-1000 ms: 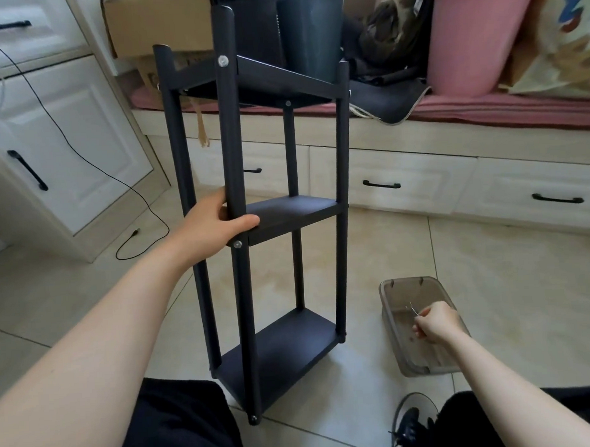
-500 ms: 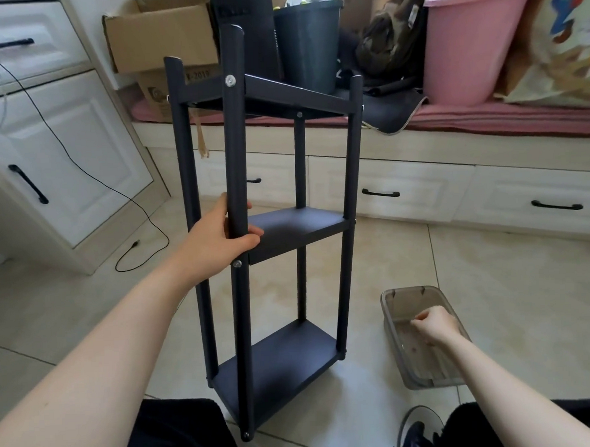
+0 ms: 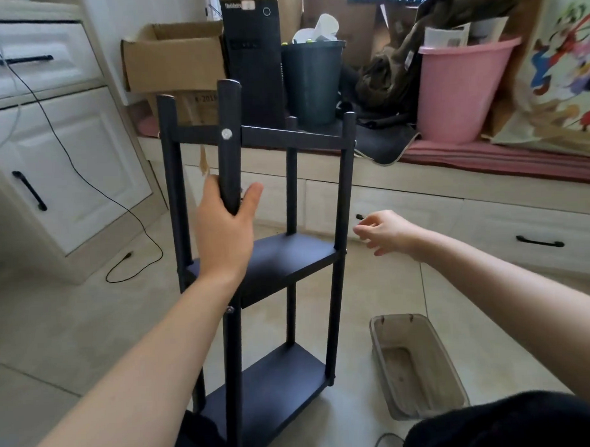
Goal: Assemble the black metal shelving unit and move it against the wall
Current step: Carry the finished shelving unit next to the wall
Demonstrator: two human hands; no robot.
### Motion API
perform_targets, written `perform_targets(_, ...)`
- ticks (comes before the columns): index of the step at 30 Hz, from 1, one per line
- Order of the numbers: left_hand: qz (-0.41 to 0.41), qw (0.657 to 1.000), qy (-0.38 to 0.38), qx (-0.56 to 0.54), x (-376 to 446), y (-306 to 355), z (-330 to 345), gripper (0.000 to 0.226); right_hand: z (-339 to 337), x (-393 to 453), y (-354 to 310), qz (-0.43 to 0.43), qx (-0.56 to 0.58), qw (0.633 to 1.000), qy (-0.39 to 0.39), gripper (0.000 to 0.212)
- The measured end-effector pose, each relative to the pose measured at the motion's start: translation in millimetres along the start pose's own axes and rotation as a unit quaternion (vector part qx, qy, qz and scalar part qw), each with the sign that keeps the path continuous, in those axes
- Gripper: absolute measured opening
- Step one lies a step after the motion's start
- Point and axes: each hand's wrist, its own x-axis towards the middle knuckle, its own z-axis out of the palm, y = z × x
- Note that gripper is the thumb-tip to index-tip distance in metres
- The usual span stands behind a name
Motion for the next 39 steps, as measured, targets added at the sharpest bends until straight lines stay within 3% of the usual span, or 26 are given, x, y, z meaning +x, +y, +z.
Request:
perform_targets(2, 0.013, 1.0, 0.019, -0.011, -2.2, 1.5, 4.0, 0.025, -2.4, 6.5, -9.6, -0.007, -0.005, 1.0, 0.002, 0.036)
perform_targets(5, 0.006, 0.999, 0.01, -0.034, 2.0, -2.6, 3.5, 0.026, 0.1, 18.0, -10.0, 0.016, 0.006, 1.0, 0.024, 0.065)
perform_targets(8, -0.002, 0.999, 0.009, -0.042, 8.8, -5.9, 0.4, 0.026, 5.8, 35.2, -5.3, 0.024, 0.041, 0.998, 0.035, 0.073)
perform_targets(10, -0.001, 0.999, 0.007, -0.037, 18.6, -9.2, 1.5, 0.027, 10.2, 50.9, -7.3, 0.016, 0.097, 0.995, 0.027, 0.069)
perform_targets(17, -0.01, 0.999, 0.029, -0.034, 85.9, -54.5, 2.0, 0.047, 14.0, 137.7, -43.6, -0.07, 0.31, 0.943, 0.098, 0.008)
perform_targets(21, -0.036, 0.999, 0.025, -0.023, 124.4, -79.7, 5.2, 0.041, 18.6, 174.4, -54.4, -0.074, 0.313, 0.941, 0.108, 0.009)
perform_targets(28, -0.152, 0.988, 0.011, -0.023, 159.5, -75.6, 5.2, 0.043, 9.5, 187.9, -85.3, -0.031, 0.262, 0.96, 0.095, 0.008)
perform_targets(36, -0.199, 0.98, 0.006, -0.017, 226.2, 5.8, -17.1, 0.066, -68.0, 164.2, -163.7, -0.018, 0.253, 0.963, 0.095, 0.011)
perform_targets(39, -0.223, 0.975, -0.001, -0.009, 255.2, 54.8, -28.5, 0.057, -113.9, 144.3, -203.4, -0.02, 0.265, 0.959, 0.102, 0.014)
